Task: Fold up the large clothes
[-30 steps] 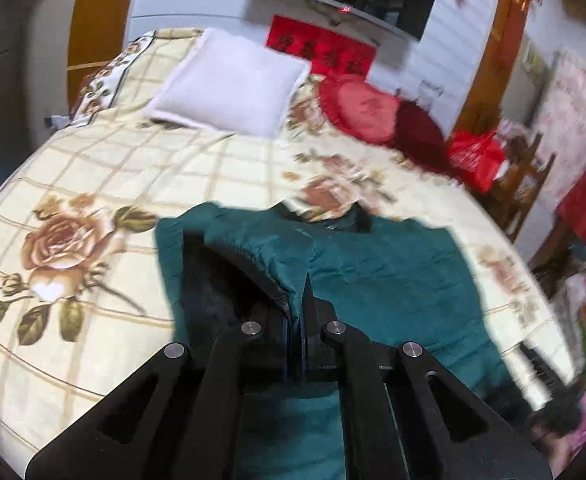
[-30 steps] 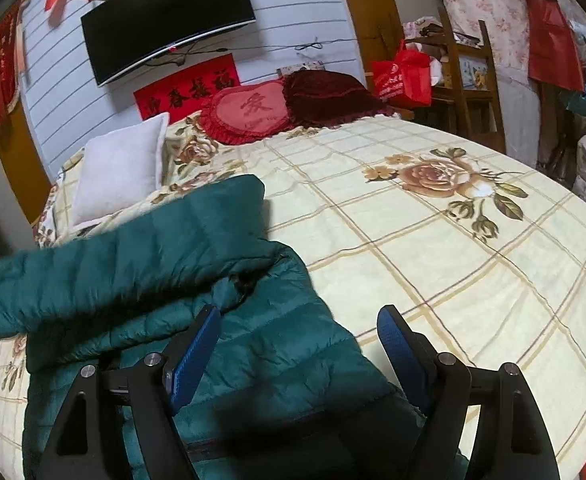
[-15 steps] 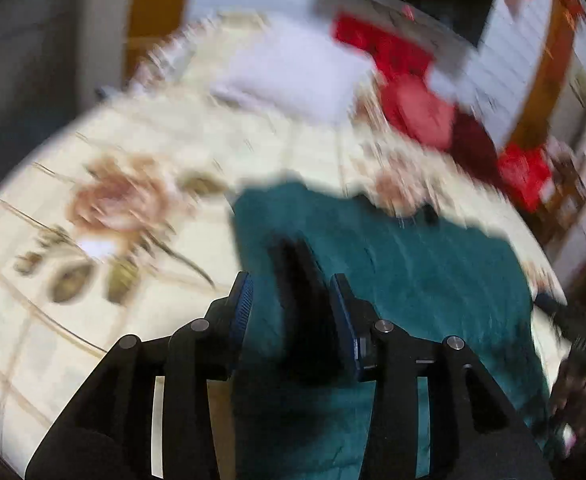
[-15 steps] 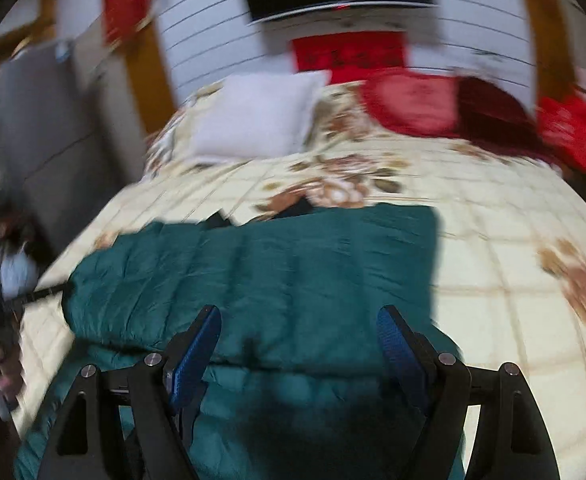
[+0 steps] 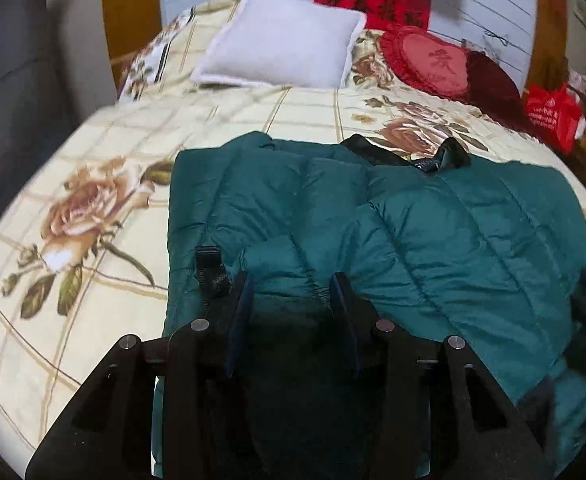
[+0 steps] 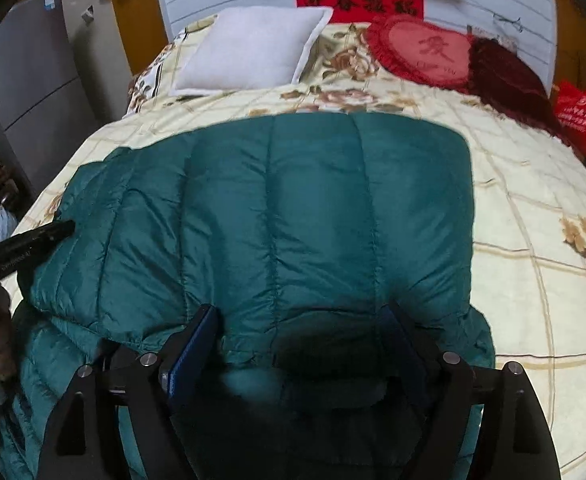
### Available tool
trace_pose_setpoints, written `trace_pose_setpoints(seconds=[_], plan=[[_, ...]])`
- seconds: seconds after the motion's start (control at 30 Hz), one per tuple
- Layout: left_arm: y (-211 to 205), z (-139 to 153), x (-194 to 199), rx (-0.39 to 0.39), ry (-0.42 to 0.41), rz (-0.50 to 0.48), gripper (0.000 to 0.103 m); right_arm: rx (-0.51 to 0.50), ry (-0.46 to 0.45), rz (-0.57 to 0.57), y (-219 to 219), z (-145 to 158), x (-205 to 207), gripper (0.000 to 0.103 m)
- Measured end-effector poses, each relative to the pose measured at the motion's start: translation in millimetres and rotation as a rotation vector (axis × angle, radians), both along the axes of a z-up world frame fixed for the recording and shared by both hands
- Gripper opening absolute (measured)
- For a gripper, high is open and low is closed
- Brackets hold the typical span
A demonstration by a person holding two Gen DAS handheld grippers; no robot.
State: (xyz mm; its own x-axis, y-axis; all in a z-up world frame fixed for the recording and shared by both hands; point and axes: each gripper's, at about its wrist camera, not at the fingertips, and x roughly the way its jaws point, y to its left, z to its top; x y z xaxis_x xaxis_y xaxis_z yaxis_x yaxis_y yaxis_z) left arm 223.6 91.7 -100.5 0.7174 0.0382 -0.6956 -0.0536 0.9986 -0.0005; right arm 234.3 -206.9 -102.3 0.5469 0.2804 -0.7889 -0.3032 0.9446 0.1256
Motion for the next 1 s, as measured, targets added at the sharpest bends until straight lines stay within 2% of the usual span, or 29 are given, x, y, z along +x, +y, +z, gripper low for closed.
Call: trace_pose_setpoints(seconds=[0.17,0.2,0.33,0.43,0.57,0.67,0.8,0.87,1.0], plan=[[2.9,-3.1,-2.3,-0.031,-0.022,0.003,0.04,-0.013,0.022,0.001,-0.7,6.3,2.9,0.083],[3.2,-2.8,-2.1,-0.034,-0.023,0.003,0.04,-0.014,0.004,-0.008,0.7,12.4,2.7,0.082],[3.4,-3.3,-2.1,-0.043,-0.022,0.004,0.04,0.051,-0.169,-0.062,6.8,53.8,13.6,0.082],[4.9,-4.0,-1.7,-0.056,-0.019,0.006,0.04,0.03,-0.162,-0.099,20.0,60.4,44.8,0.082],[6.4,-4.7,-0.6,-0.069,-0.016,0.009,0.04,-0.055,-0.087,-0.115,37.6,43.3,91.4,0.082],[7.5,-5.1,0.0,-0.077,-0.015,0.009,0.04,-0.117,0.001,-0.131,35.3,13.4,110.8,0.083],[8.2,-4.9,0.6,-0.078,-0.015,0.006,0.04,-0.098,-0.017,-0.116,25.0,-10.3,107.8,0.088],[8.2,-5.2,1.1,-0.079,-0.012,0.004,0.04,-0.066,0.003,-0.121,19.8,-18.0,110.8,0.089],[6.9,-5.6,2.1,-0.076,-0.009,0.004,0.04,-0.068,0.012,-0.125,18.6,-23.0,112.0,0.091]])
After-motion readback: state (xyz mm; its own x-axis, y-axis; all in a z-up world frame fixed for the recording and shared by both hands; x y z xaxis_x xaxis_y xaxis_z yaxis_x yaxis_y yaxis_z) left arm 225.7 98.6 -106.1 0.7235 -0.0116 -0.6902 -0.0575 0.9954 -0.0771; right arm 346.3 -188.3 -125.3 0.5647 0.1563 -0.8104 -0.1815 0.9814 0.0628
